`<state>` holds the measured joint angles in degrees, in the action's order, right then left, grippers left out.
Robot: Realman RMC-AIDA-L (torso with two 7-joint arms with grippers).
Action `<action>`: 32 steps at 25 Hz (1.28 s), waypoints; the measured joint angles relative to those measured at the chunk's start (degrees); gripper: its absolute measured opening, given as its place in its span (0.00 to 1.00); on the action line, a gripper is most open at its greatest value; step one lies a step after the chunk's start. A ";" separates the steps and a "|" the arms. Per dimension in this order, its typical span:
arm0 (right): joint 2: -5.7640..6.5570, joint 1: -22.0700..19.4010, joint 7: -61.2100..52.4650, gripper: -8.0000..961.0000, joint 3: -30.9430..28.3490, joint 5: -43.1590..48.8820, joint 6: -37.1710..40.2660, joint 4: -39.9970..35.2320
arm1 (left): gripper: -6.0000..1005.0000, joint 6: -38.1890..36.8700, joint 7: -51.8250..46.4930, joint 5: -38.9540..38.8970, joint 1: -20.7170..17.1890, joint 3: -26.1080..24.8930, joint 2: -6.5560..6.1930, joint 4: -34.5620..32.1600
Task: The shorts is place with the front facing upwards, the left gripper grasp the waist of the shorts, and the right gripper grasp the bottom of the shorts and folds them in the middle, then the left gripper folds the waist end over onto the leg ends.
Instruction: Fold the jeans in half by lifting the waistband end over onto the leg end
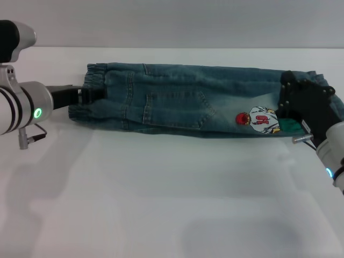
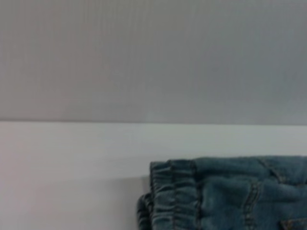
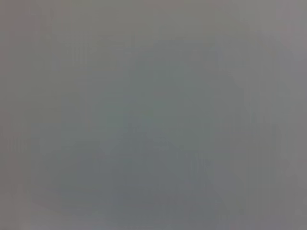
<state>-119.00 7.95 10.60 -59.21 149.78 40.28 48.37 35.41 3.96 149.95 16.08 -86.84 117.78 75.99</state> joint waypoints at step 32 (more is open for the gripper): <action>0.21 -2.02 0.42 0.01 -0.07 0.43 0.69 0.47 | 0.85 4.19 -0.53 1.23 3.09 -2.49 0.35 -6.88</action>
<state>-118.79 5.93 11.02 -59.28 150.21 40.96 48.85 39.59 3.43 151.18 19.18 -89.33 118.13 69.11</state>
